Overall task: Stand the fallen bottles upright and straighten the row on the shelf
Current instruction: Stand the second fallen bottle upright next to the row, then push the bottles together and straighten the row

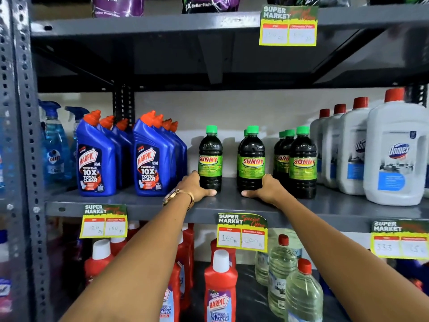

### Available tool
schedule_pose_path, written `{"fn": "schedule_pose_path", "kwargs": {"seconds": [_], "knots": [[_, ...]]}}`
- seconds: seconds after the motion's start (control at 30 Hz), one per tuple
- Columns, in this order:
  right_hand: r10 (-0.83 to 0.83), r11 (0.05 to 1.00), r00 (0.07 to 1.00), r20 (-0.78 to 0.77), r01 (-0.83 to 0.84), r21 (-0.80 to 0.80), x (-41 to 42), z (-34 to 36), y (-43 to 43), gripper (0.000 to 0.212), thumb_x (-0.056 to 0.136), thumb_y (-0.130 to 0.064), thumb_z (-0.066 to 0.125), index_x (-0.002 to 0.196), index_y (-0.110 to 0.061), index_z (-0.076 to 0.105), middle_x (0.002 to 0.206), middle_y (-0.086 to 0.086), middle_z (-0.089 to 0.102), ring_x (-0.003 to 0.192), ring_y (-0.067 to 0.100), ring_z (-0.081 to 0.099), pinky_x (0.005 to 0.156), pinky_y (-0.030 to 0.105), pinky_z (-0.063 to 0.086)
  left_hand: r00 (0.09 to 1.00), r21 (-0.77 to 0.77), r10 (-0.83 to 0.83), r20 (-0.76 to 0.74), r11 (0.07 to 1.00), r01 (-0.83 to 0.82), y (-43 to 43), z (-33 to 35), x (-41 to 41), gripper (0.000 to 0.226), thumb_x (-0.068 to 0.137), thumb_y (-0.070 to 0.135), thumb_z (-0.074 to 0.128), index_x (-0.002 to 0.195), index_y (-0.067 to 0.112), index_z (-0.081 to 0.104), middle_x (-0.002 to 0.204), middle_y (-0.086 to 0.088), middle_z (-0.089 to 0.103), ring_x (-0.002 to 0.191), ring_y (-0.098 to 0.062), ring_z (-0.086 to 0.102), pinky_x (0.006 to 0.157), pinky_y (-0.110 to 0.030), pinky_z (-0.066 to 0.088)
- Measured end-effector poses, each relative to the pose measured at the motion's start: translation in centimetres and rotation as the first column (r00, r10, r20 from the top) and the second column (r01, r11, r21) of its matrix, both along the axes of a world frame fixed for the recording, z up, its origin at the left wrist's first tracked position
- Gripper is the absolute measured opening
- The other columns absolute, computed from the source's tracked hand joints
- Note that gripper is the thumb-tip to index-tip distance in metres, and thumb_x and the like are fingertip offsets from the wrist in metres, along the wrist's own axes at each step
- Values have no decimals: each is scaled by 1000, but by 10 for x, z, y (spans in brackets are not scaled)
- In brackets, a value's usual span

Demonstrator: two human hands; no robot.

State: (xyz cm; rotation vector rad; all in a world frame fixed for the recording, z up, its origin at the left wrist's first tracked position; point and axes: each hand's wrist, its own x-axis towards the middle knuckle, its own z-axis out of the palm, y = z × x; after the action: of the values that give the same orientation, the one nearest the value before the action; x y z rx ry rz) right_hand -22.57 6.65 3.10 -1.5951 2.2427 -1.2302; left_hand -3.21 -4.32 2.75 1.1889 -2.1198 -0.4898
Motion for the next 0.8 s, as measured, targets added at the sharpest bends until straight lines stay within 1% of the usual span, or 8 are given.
{"fn": "schedule_pose_path", "kwargs": {"seconds": [0.1,0.2,0.3,0.37,0.5,0.67,0.8], "knots": [[-1,1000,1000,-2,1,3,2,0,1,67,74,-35,81,129,-6,57,128,17,62,119,33,57,104,40,45,991,-90,82,107,993,-72,5,0,-1,77,70,55,73,129,15,44,130,-12,53,114,-32,54,95,-45,46],[-12,1000,1000,-18,12,1,1,-2,1,67,74,-36,81,128,-5,56,129,17,60,120,34,56,103,39,45,975,-160,134,178,981,-106,9,1,-2,77,73,59,68,128,13,43,129,-13,54,112,-33,55,89,-41,48],[-11,1000,1000,-18,11,7,0,-2,0,68,74,-36,81,129,-6,55,130,17,60,120,33,56,104,39,45,962,-205,165,216,971,-121,15,2,-2,77,74,60,66,129,12,42,129,-14,54,113,-33,55,86,-40,46],[-16,1000,1000,-6,16,10,-1,-3,-1,68,73,-36,81,129,-6,55,130,16,60,119,32,56,102,37,45,954,-232,189,235,964,-134,17,2,-3,77,73,62,66,128,12,43,129,-14,54,113,-33,54,86,-40,45],[-36,999,999,-18,36,8,-1,-3,-2,66,74,-37,81,124,-5,52,128,17,58,117,33,56,90,33,43,938,-279,241,249,945,-169,19,3,-4,79,73,64,65,127,11,44,128,-14,55,113,-33,55,85,-39,44],[-35,999,999,-28,35,9,-2,-4,-4,68,73,-38,81,126,-5,54,128,16,58,116,32,56,93,34,45,925,-327,282,256,926,-191,18,2,-8,80,72,66,65,124,8,46,123,-13,59,109,-31,58,75,-35,40],[-30,1000,999,-25,30,-2,-2,-4,-5,67,74,-36,81,126,-5,53,129,17,58,118,33,55,88,30,41,923,-335,284,260,923,-190,16,1,-9,80,71,66,65,123,8,46,121,-12,60,107,-31,59,70,-34,36]]}}
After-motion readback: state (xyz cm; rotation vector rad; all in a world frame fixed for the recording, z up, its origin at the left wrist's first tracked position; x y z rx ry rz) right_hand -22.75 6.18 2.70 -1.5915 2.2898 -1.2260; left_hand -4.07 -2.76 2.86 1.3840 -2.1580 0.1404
